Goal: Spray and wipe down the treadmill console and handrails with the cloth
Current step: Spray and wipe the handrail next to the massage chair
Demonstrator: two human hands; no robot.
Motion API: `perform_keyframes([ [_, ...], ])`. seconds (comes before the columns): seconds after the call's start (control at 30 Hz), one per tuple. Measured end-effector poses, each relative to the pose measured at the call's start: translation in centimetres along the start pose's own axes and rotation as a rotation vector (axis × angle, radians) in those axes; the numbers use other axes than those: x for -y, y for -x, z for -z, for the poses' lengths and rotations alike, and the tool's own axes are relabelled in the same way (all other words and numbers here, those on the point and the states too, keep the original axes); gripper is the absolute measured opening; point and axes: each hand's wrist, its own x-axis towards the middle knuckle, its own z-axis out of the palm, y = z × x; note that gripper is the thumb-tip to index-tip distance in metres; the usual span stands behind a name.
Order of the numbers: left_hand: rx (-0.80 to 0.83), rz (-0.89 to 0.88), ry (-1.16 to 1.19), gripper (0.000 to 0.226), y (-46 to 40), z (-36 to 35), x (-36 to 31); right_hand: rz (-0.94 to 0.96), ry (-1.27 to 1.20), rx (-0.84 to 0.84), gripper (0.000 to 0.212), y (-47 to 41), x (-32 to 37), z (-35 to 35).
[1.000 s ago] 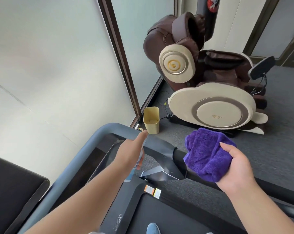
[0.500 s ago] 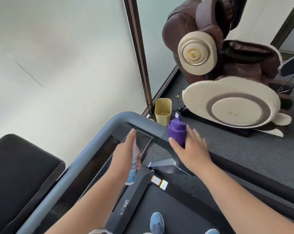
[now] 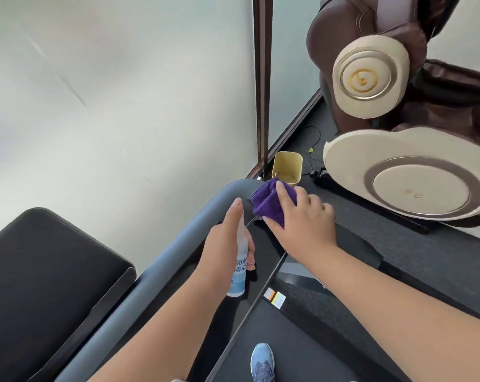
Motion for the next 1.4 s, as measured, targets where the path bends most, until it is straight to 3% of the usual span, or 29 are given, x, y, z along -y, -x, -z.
perform_keyframes([
  [0.27, 0.035, 0.032, 0.109, 0.084, -0.3, 2.5, 0.8, 0.046, -0.013, 0.07, 0.096, -6.9, 6.7, -0.6],
  [0.53, 0.046, -0.005, 0.094, 0.085, 1.2, 0.8, 1.2, 0.073, -0.042, 0.055, 0.069, -5.5, 5.1, -0.6],
  [0.77, 0.061, 0.004, 0.06, 0.089, 2.3, -4.9, 1.6, 0.061, -0.048, 0.021, 0.067, 1.2, -1.5, -0.4],
  [1.4, 0.102, 0.025, 0.058, 0.091, 10.6, -23.9, 5.3, -0.037, 0.002, 0.18, 0.078, 22.3, -23.9, 1.3],
])
